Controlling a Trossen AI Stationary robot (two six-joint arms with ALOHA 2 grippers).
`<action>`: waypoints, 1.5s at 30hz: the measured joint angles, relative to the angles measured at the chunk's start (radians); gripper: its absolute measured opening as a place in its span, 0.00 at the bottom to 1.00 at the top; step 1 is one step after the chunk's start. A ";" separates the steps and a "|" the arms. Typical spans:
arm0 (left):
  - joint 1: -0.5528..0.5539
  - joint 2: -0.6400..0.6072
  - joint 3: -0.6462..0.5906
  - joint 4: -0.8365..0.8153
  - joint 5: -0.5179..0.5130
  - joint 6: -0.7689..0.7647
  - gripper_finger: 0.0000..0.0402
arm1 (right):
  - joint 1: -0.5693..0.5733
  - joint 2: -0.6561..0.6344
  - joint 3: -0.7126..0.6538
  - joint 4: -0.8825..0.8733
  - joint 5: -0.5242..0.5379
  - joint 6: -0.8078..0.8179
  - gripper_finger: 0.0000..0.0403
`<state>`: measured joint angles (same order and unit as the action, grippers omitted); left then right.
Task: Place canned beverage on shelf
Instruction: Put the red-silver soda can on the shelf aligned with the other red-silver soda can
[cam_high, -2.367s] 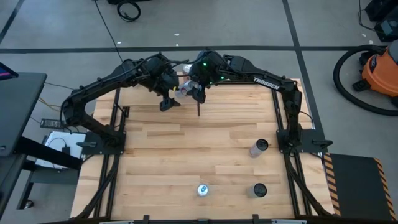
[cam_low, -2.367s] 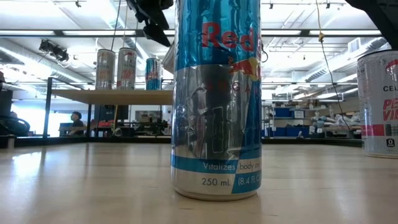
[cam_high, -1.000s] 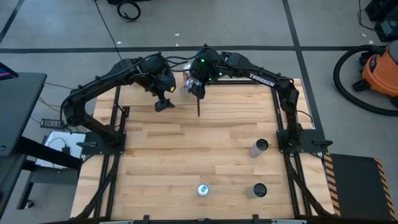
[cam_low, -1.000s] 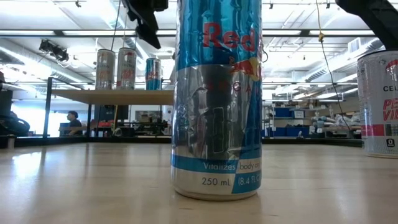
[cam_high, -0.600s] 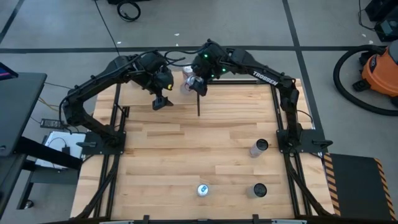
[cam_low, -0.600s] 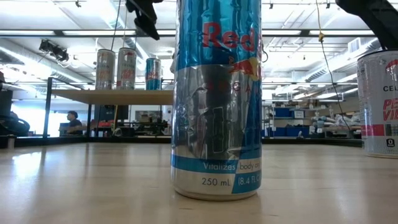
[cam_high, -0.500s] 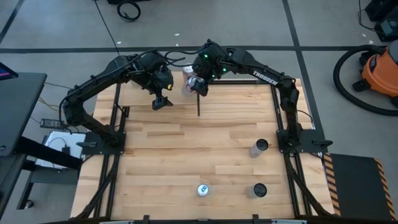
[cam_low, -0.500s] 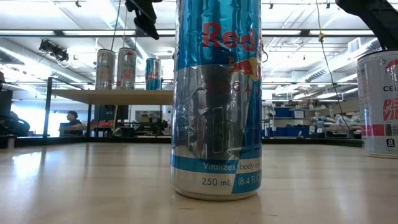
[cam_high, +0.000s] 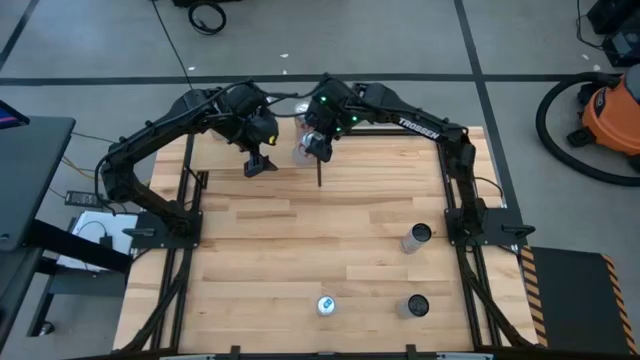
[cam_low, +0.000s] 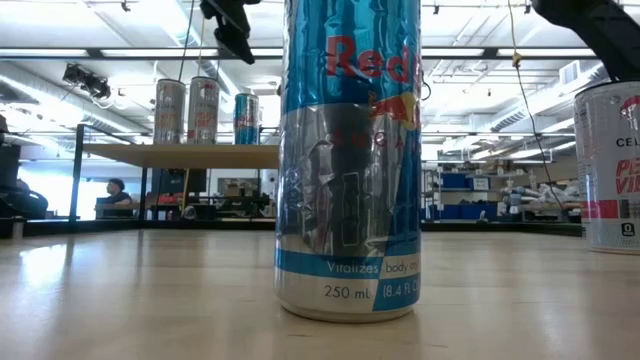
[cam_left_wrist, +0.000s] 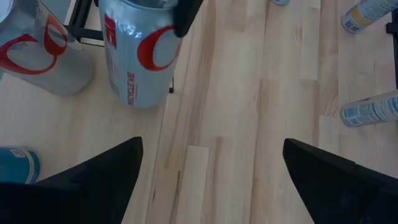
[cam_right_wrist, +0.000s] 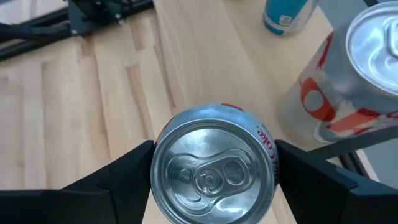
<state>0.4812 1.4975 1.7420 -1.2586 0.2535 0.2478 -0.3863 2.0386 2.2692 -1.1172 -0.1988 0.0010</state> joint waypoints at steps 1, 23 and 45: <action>0.000 0.000 0.000 -0.003 0.000 0.000 0.97 | 0.002 0.005 0.000 0.000 0.009 0.000 0.76; 0.001 0.000 0.000 -0.010 -0.001 0.009 0.97 | -0.004 0.033 -0.001 0.049 0.023 -0.004 0.76; 0.158 0.029 -0.329 0.403 0.039 0.159 0.97 | -0.018 0.036 0.054 -0.012 -0.017 -0.021 0.76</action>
<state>0.6397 1.5261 1.4126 -0.8560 0.2921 0.4066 -0.4042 2.0743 2.3230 -1.1294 -0.2159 -0.0199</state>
